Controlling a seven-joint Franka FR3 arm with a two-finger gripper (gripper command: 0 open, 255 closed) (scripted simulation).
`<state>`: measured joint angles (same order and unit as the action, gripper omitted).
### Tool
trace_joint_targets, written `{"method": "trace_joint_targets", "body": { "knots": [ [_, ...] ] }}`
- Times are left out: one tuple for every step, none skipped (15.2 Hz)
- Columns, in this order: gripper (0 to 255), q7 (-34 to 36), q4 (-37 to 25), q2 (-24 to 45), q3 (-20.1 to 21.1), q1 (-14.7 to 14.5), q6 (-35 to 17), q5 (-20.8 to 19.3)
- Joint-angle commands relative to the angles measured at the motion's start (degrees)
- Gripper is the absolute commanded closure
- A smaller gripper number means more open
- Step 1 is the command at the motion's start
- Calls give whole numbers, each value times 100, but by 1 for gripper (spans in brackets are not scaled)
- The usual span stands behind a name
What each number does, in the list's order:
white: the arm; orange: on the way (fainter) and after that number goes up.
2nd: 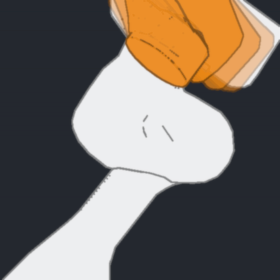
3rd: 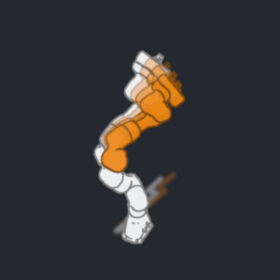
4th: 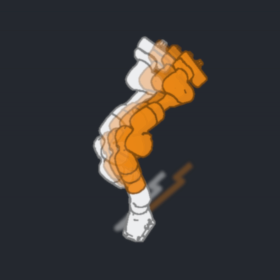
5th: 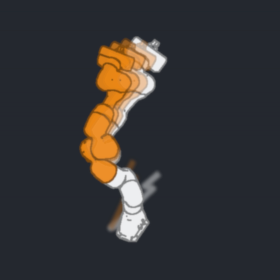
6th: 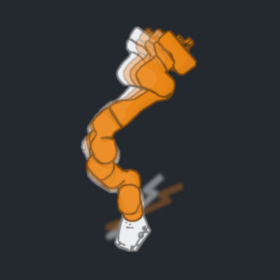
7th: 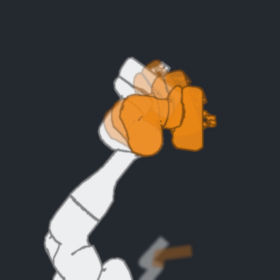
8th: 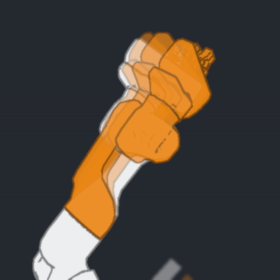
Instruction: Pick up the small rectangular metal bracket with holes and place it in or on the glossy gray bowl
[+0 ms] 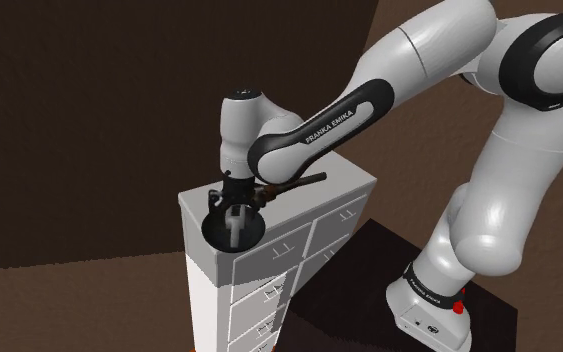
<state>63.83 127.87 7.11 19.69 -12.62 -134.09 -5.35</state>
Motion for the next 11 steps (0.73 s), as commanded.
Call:
{"method": "trace_joint_targets", "body": {
  "knots": [
    [0,0,0,0,0,0,0,0],
    [0,0,0,0,0,0,0,0],
    [0,0,0,0,0,0,0,0],
    [0,0,0,0,0,0,0,0],
    [0,-50,-61,-129,15,9,180,72],
    [0,-96,-129,-252,27,16,361,138],
    [0,-138,-206,-367,35,21,545,198],
    [0,-169,-271,-452,39,24,690,242],
    [0,-169,-271,-452,38,23,690,242],
    [0,-169,-271,-453,38,23,690,242],
    [0,-169,-271,-453,38,23,690,242]
  ]
}}
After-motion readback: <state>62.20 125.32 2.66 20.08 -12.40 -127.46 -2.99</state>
